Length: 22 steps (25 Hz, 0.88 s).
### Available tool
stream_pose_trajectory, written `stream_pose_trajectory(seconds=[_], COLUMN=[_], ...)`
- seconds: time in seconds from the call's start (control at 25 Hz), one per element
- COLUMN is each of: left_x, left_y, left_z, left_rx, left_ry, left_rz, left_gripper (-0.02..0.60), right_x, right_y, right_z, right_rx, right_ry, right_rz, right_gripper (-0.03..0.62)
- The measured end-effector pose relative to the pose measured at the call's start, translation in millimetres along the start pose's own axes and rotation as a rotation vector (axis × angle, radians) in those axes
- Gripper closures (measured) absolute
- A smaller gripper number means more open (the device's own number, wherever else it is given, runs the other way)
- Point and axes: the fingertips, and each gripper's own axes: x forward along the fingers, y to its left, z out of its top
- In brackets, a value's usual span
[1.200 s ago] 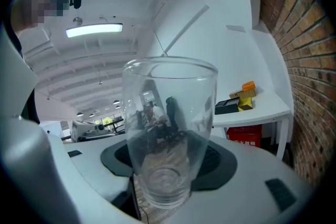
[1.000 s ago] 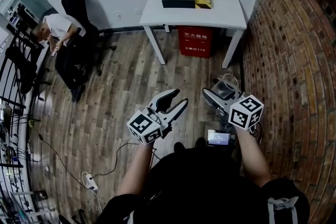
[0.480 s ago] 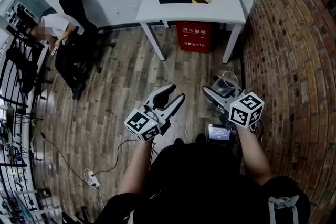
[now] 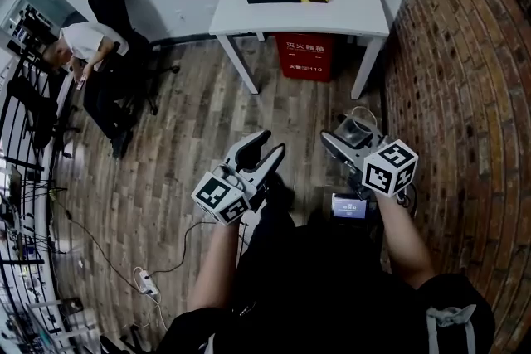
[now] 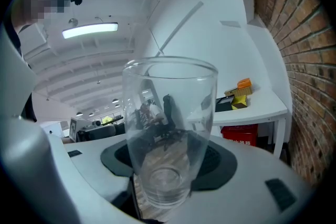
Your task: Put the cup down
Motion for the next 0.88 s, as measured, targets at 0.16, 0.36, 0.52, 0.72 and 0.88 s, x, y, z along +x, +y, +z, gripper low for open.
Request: stream_pose_trajectory(seconds=[0.16, 0.36, 0.52, 0.72, 0.88], left_x=[17.9, 47.8, 73.8, 88.0, 92.5], left_y=[30.4, 94.2, 152.2, 225.4, 275.9], left_z=[-6.1, -0.5, 20.7, 37.5, 48.2], left_rx=[-0.010, -0.016, -0.015, -0.007, 0.007], left_ry=[0.009, 0.012, 0.014, 0.065, 0.085], left_rz=[-0.026, -0.055, -0.091, -0.113, -0.119], left_gripper=[0.411, 0.411, 0.411, 0.413, 0.413], right_x=[27.2, 76.7, 129.3, 194.8, 238.0], right_y=[-19.6, -51.6, -79.1, -97.4, -108.8], right_z=[7.4, 18.5, 47.8, 73.5, 85.6], right_rx=[-0.025, -0.042, -0.051, -0.047, -0.041], right_ry=[0.002, 0.023, 0.018, 0.024, 0.025], right_rz=[-0.018, -0.051, -0.083, -0.105, -0.127], right_gripper=[0.322, 0.322, 0.322, 0.322, 0.322])
